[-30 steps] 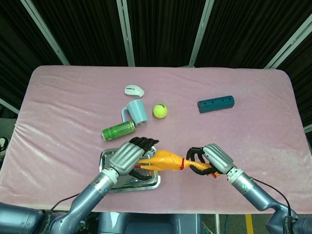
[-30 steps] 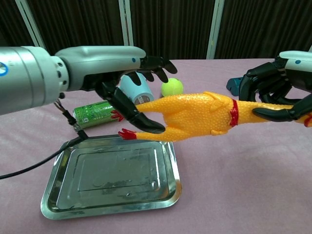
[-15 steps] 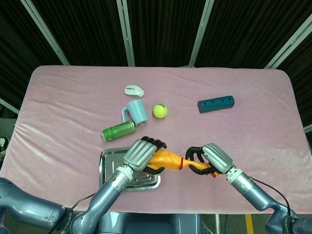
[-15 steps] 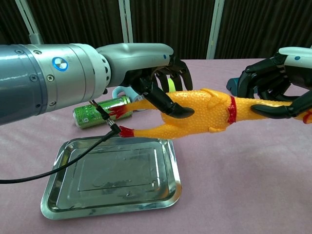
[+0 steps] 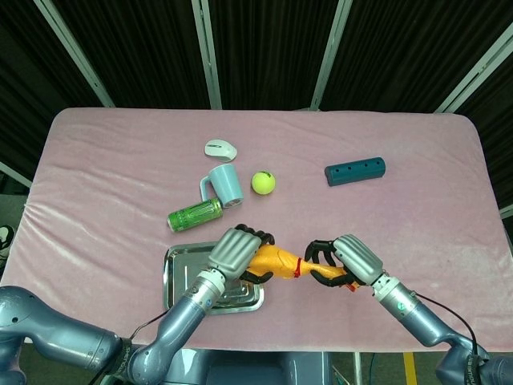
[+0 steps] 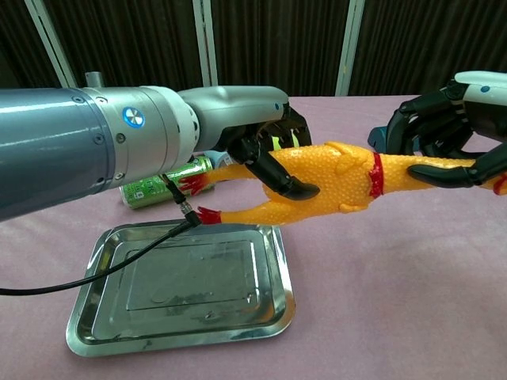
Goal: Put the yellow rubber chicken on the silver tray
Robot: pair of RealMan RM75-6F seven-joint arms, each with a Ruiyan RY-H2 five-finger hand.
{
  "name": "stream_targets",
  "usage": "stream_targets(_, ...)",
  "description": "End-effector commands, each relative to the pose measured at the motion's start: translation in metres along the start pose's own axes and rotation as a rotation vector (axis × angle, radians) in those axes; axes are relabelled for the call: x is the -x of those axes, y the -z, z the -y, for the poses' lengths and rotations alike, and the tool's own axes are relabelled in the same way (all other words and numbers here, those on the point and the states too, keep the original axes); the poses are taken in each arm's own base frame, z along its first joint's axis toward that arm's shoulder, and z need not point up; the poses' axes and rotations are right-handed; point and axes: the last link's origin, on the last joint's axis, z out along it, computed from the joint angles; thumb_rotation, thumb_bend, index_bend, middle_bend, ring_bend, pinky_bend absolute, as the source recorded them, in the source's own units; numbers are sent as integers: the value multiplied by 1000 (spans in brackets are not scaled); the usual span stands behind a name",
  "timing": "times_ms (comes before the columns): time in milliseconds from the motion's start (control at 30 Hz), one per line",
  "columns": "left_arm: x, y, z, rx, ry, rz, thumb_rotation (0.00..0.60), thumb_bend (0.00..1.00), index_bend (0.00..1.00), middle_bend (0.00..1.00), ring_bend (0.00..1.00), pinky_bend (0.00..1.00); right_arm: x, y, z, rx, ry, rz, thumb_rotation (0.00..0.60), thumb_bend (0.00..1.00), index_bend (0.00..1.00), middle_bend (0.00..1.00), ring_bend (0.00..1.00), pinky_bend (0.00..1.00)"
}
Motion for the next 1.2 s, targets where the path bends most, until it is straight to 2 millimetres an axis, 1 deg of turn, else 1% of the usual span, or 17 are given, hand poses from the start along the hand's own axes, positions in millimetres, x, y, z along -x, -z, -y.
stream_targets(33, 0, -1, -2, 6, -1, -9, 600, 465, 420, 466, 426, 314, 0, 0, 0, -1, -2, -1, 600, 1000, 954, 734, 750, 965)
stream_targets(167, 1, -2, -5, 14, -1, -21, 600, 562, 552, 596, 545, 367, 0, 1, -1, -1, -4, -3, 600, 1000, 958, 736, 751, 965)
stream_targets(300, 3, -4, -7, 22, 2, -34, 600, 628, 634, 675, 612, 391, 0, 1, -1, -2, -7, -5, 600, 1000, 961, 737, 753, 971)
stream_targets(467, 4, -6, -8, 29, -8, -55, 600, 688, 702, 744, 666, 412, 0, 1, -1, -4, -9, -8, 600, 1000, 964, 739, 755, 972)
stream_targets(600, 4, -7, -9, 30, -9, -74, 600, 711, 737, 780, 694, 431, 0, 1, -1, -6, -14, -9, 600, 1000, 964, 739, 755, 972)
stream_targets(667, 3, -8, -9, 31, -10, -80, 600, 711, 739, 781, 696, 435, 0, 1, -1, -8, -15, -10, 600, 1000, 964, 739, 755, 972)
stream_targets(733, 3, -8, -9, 32, -13, -84, 600, 646, 707, 743, 668, 435, 0, 1, -1, -8, -16, -11, 600, 1000, 964, 740, 755, 972)
stream_targets(767, 3, -8, -9, 32, -13, -83, 600, 577, 654, 688, 623, 436, -1, 1, -1, -8, -16, -12, 600, 1000, 964, 740, 755, 972)
stream_targets(833, 4, -7, -9, 32, -5, -77, 600, 429, 519, 571, 525, 436, -1, 1, -2, -4, -16, -15, 600, 1000, 964, 740, 756, 972)
stream_targets(900, 4, -5, -7, 30, 2, -64, 600, 213, 312, 406, 395, 428, -3, 2, -3, -2, -17, -20, 600, 1000, 964, 740, 756, 972)
stream_targets(967, 4, -4, -5, 26, -2, -53, 598, 112, 198, 307, 321, 403, -4, 2, -4, 1, -20, -25, 600, 1000, 964, 739, 756, 972)
stream_targets(1000, 3, -4, -5, 23, -1, -49, 586, 75, 145, 259, 281, 377, -4, 2, -4, 1, -20, -27, 600, 1000, 964, 739, 756, 972)
stream_targets(1067, 2, -3, -4, 19, 6, -44, 555, 32, 80, 206, 234, 335, -5, 2, -4, 2, -19, -30, 600, 1000, 964, 739, 756, 972)
stream_targets(1100, 1, -3, -3, 17, 8, -43, 541, 18, 54, 186, 215, 316, -5, 2, -4, 2, -19, -32, 600, 1000, 964, 739, 756, 972)
stream_targets(1200, -1, -2, -1, 12, 10, -43, 532, 11, 14, 150, 183, 300, -7, 2, -4, 1, -18, -36, 600, 1000, 964, 740, 756, 972)
